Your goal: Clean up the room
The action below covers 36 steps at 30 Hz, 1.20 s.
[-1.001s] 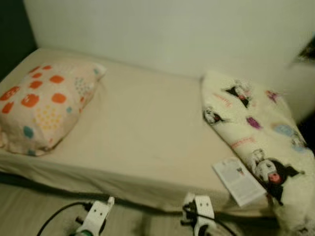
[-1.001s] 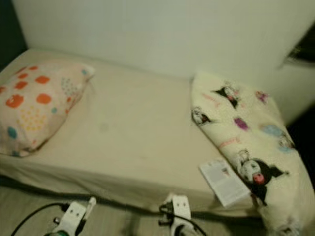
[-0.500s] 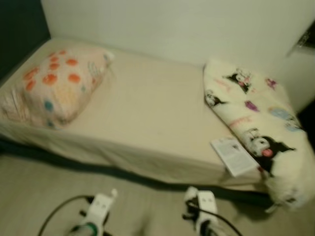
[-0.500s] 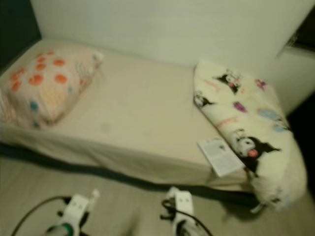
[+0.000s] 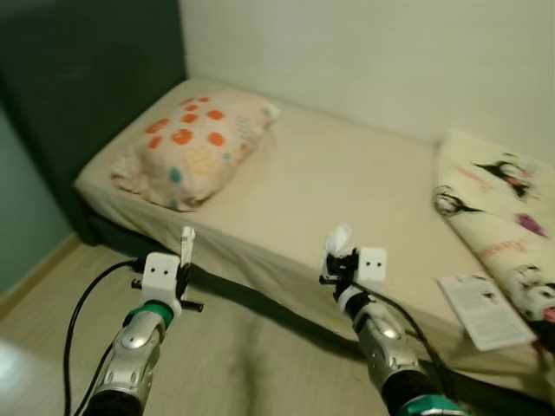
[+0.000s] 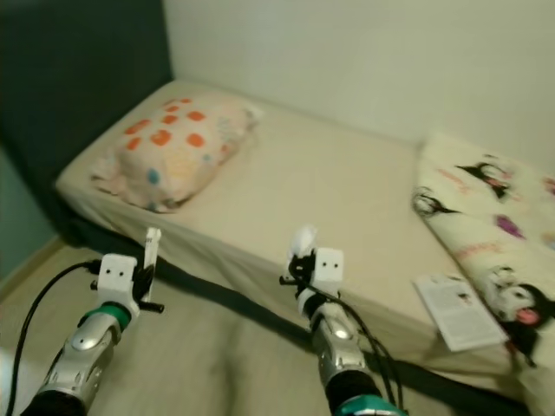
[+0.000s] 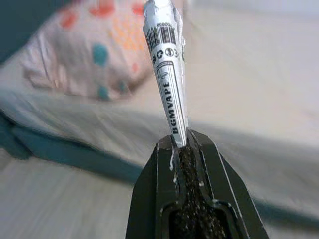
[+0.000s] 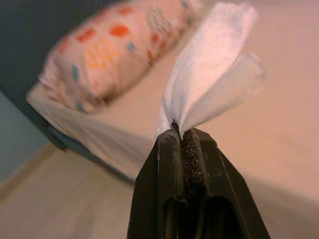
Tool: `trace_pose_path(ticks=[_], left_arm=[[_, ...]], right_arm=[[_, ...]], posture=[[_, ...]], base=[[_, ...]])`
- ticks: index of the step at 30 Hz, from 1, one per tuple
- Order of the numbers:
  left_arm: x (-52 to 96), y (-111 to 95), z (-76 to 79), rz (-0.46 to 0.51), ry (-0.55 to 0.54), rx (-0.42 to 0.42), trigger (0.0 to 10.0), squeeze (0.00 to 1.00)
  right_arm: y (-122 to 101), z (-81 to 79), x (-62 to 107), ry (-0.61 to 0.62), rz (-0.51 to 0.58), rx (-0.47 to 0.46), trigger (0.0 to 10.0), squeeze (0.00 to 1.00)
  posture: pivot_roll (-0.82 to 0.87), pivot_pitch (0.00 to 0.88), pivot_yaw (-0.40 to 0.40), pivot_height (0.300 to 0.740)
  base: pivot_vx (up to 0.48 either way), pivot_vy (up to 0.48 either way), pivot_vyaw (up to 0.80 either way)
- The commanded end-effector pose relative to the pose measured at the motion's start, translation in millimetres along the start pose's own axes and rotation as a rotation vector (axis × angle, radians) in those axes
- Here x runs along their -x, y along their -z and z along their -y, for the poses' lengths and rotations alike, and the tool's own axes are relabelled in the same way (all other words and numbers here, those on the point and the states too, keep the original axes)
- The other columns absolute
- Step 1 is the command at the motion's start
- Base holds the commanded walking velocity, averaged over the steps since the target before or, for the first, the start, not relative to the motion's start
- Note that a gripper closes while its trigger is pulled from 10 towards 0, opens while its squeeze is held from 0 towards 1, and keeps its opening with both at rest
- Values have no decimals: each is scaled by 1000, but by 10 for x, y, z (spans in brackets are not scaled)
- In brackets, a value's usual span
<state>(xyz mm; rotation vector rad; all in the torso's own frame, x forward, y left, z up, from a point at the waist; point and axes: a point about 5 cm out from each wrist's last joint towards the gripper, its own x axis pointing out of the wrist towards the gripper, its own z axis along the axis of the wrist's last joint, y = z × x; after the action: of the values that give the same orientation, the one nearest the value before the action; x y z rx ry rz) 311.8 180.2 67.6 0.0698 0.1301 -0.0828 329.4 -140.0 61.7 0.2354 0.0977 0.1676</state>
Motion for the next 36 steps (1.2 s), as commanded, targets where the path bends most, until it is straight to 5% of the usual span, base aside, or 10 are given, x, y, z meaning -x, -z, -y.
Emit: trace_pose_path(ticks=[1, 5, 11, 36], left_arm=[[-15, -92, 2, 26, 0, 5, 10000, 0], [-21, -351, 20, 116, -2, 5, 10000, 0], [37, -429, 77, 124, 10, -28, 10000, 0], [126, -550, 172, 112, 3, -33, 10000, 0]], right_arm=[[-119, -43, -51, -15, 47, -12, 10000, 0], [-357, -201, -123, -73, 149, -12, 10000, 0], [-518, -353, -143, -120, 212, -18, 10000, 0], [-506, -391, -63, -130, 184, -22, 10000, 0]], posture=[[152, 0, -74, 740], [150, 0, -75, 740], [150, 0, -75, 740], [149, 0, -76, 740]], base=[[0, 0, 769], [0, 0, 766], [0, 0, 763], [0, 0, 757]])
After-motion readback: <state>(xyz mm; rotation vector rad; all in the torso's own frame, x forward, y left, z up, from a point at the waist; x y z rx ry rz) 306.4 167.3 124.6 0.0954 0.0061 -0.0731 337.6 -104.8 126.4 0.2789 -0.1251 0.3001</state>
